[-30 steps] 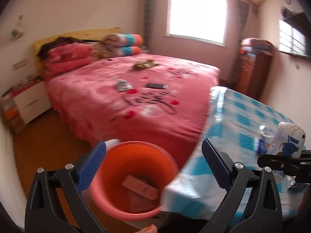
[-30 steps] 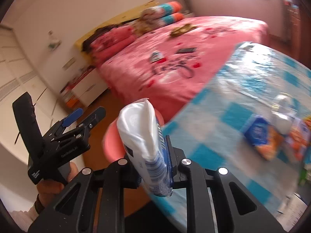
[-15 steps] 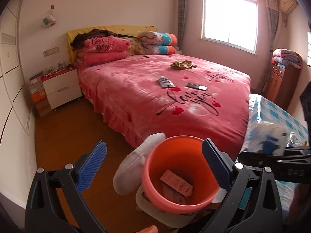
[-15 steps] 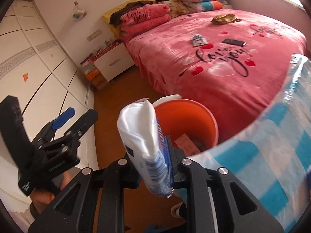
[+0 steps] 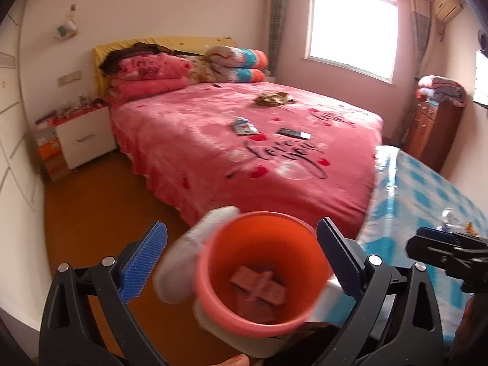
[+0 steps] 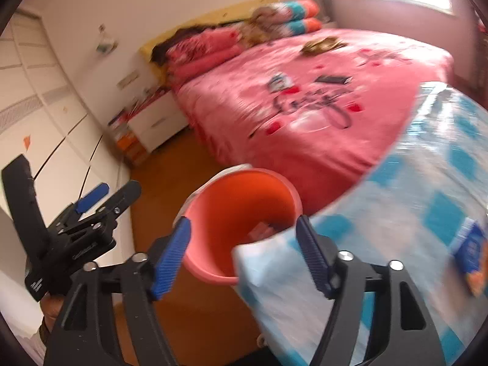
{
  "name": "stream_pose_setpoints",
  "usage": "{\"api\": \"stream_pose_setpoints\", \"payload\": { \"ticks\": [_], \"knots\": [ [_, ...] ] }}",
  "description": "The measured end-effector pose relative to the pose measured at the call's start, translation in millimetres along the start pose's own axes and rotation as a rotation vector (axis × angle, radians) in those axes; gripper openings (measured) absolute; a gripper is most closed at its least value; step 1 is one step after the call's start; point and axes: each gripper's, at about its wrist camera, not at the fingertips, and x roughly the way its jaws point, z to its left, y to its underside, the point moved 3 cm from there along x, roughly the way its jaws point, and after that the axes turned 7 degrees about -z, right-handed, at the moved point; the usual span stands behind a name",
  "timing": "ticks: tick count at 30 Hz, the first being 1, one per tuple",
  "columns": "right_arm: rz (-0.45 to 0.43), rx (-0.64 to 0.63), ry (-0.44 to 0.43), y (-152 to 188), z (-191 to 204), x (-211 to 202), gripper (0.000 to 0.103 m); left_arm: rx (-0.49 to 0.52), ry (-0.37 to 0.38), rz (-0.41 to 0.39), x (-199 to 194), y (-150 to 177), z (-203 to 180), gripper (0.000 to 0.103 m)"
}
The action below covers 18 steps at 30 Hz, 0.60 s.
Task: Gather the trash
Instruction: 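Carry the white bag to the orange bucket and open the right tool, then bring both open tools back over the remaining trash on the table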
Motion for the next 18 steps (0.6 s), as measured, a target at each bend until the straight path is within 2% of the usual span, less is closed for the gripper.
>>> {"api": "stream_pose_setpoints", "payload": {
  "ticks": [5,9,14,18],
  "knots": [
    [-0.073,0.098,0.102,-1.5,-50.1,-49.3,0.08,0.061,0.112,0.027,2.5,2.7,-67.7,0.099],
    [-0.124,0.124,0.203,-7.1,-95.6,-75.5,0.083,0.147,0.195,0.031,15.4,6.5,-138.1,0.099],
    [-0.131,0.165,0.326,-19.0,-164.4,-92.3,0.083,0.228,0.321,0.13,68.5,14.5,-230.0,0.099],
    [-0.112,0.19,0.39,-34.6,-222.6,-94.9,0.083,0.278,0.363,0.193,113.6,14.4,-292.7,0.099]
  ]
}}
